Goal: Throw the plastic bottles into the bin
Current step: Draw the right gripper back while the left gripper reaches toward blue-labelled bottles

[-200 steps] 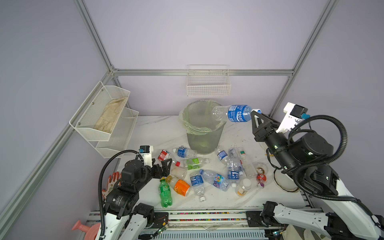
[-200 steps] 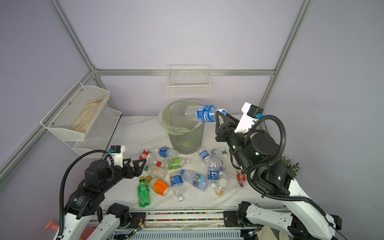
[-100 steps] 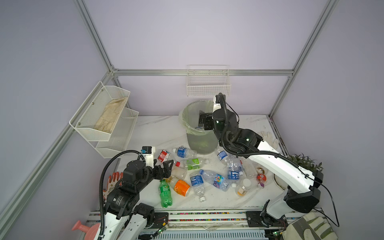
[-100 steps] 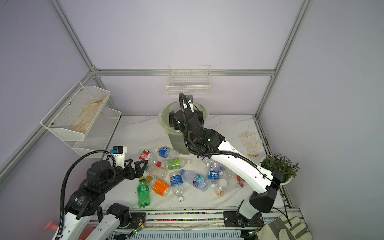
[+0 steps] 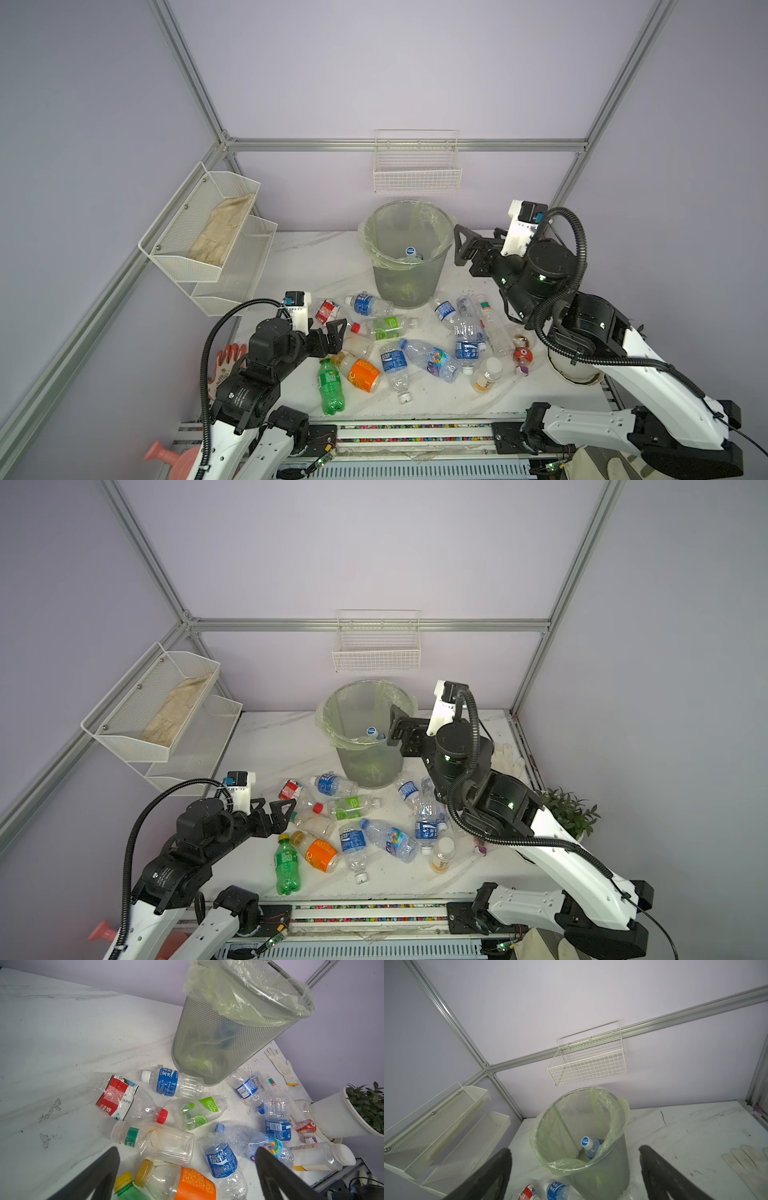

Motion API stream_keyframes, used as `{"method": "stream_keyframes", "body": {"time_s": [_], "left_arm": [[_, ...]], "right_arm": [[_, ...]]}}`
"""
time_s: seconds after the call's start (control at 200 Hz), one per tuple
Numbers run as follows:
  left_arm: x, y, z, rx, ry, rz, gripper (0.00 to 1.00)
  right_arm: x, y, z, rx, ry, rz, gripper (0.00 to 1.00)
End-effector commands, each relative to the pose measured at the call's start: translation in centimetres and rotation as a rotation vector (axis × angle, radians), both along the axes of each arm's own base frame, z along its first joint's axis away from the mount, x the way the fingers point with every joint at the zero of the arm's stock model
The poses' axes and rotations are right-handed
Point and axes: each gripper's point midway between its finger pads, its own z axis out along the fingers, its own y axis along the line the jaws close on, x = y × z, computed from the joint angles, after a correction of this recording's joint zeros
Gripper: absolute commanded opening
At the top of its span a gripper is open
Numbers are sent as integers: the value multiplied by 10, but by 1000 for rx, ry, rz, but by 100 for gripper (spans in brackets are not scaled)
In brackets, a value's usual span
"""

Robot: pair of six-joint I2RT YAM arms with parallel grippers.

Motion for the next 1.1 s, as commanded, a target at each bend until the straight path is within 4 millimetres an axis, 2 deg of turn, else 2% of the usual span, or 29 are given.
{"method": "stream_keyframes", "body": {"time_s": [0.0,0.24,0.405,0.515,0.695,0.875,1.095], "left_arm": [[5,-1,-19,3,58,17,100],[9,-13,-40,-31,181,3,100],[7,-31,-58,-62,268,-14,100],[3,-45,-68,-64,297,-34,99],[-3,-72,-83,-22,341,-78,98],[-12,-108,-96,38,385,-118,97],[-22,-150,-124,104,454,-131,97]], "right_arm": [[-11,-23,-21,44,62,-44,97],[-23,-42,-82,15,190,-80,97],[-30,-53,-112,32,248,-106,97],[-36,-58,-118,58,253,-95,97],[-38,-53,-133,46,290,-70,97],[-39,-54,-139,60,302,-75,97],[-41,-56,-145,74,315,-73,97]]}}
